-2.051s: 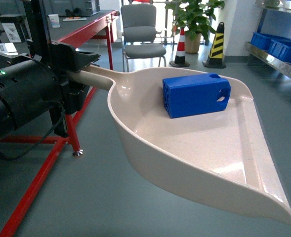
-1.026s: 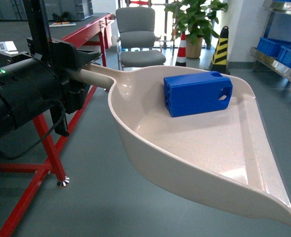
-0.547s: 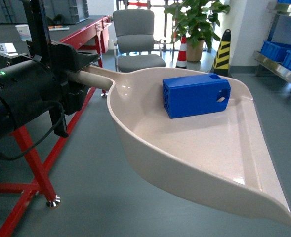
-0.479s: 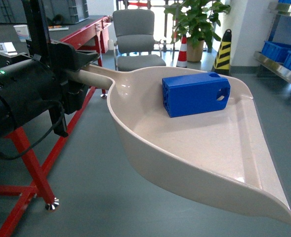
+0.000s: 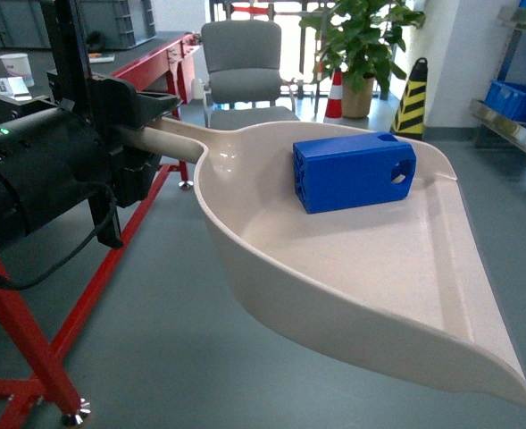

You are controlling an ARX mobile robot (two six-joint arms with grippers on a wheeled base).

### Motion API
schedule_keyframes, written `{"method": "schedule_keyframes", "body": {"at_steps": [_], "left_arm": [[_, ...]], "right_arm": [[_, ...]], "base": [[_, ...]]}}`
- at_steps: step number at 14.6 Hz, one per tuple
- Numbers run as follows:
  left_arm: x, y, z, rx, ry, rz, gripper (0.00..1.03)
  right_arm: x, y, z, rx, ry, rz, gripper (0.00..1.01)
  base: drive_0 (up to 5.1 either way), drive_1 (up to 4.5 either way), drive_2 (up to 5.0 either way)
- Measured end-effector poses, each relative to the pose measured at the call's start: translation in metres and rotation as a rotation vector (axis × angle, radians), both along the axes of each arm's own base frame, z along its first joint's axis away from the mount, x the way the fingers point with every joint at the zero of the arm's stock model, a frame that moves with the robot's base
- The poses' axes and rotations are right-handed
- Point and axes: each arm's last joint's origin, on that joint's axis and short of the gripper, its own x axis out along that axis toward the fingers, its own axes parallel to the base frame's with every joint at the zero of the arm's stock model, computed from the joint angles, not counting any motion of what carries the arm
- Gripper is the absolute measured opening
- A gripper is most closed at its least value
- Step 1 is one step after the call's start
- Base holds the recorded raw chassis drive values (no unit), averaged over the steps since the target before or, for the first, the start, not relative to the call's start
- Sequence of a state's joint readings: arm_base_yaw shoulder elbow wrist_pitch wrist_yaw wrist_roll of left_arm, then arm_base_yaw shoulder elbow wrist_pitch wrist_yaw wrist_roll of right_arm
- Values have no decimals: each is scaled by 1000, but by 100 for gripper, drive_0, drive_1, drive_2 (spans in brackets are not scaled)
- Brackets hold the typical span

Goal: Place part in tray to right shelf

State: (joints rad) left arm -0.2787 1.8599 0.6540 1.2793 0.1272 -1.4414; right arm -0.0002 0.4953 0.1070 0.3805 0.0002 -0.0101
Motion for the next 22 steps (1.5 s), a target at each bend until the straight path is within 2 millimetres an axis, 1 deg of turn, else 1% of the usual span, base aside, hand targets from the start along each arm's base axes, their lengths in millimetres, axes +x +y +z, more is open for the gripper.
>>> {"method": "schedule_keyframes", "body": {"at_steps": [3,4,6,22], "left_arm": [[1,1,1,-3,-5,9,12],[1,2,0,3,6,16,12],[1,1,1,-2,-3,5,12],[0,0,1,-1,-3,0,12]], "right_arm": [[0,0,1,0,-5,1,98],[1,0,-2,0,19,0,98],[0,0,0,0,-5,1,98],[0,0,0,0,0,1,98]], "base": [[8,441,-425],[8,441,-425],[-194,-194,-194],[-167,-167,-167]]}}
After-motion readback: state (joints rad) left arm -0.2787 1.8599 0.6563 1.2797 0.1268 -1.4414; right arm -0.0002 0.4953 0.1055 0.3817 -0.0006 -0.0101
